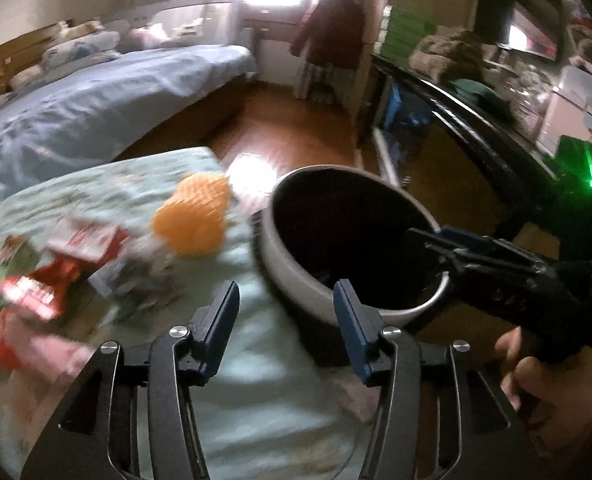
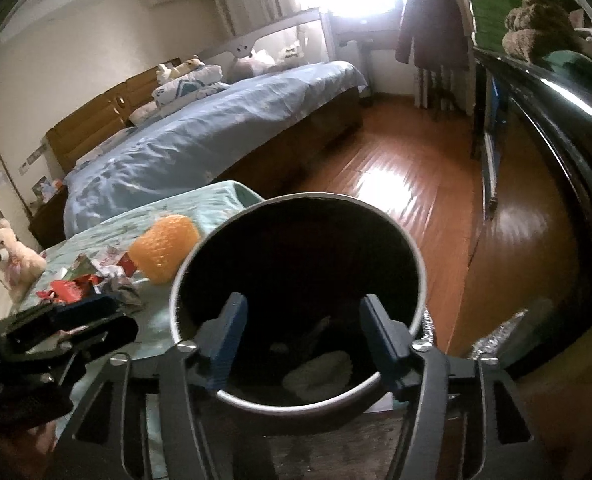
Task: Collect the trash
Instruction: 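Open both tools to drop the bag and mesh sleeve into the bin, then move both open tools back over the trash on the bed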
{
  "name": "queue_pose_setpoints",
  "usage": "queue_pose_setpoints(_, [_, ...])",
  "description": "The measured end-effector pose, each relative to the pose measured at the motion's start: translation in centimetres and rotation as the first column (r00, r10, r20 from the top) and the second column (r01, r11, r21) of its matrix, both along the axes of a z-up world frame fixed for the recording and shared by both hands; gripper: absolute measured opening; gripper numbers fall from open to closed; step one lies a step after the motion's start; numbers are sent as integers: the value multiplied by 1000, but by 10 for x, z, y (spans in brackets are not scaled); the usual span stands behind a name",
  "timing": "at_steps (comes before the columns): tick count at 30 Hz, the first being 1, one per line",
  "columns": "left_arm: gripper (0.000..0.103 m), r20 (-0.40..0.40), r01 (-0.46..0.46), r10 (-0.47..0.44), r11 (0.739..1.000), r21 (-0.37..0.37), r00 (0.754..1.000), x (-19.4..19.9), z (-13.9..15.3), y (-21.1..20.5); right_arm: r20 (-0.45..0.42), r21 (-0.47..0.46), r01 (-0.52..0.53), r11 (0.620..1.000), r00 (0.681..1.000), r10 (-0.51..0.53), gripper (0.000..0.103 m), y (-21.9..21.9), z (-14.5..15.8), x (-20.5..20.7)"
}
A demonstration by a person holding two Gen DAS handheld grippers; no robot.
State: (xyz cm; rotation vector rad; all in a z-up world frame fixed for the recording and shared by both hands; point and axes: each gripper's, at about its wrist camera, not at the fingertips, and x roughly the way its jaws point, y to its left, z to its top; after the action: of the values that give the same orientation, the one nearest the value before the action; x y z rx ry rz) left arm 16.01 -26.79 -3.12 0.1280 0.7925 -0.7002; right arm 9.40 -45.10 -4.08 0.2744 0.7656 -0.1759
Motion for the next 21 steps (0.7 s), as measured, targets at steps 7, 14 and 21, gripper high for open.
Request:
queue_pose_setpoints(7, [51,-26,-131,131,991,-1,991,-4,-12,47,19,16,-46,999,999,45,82,30,1,-4])
queue_pose_setpoints(14, [61,-13,-234,234,972,13,972,-10,-19,94,19,42,-104,994,995,103,87,63,-3,-3])
queue_pose_setpoints(21, [64,10,-340,340,940,22,940,-19,-22,145,30,54,-180,982,983,179,88,103,-5,-1])
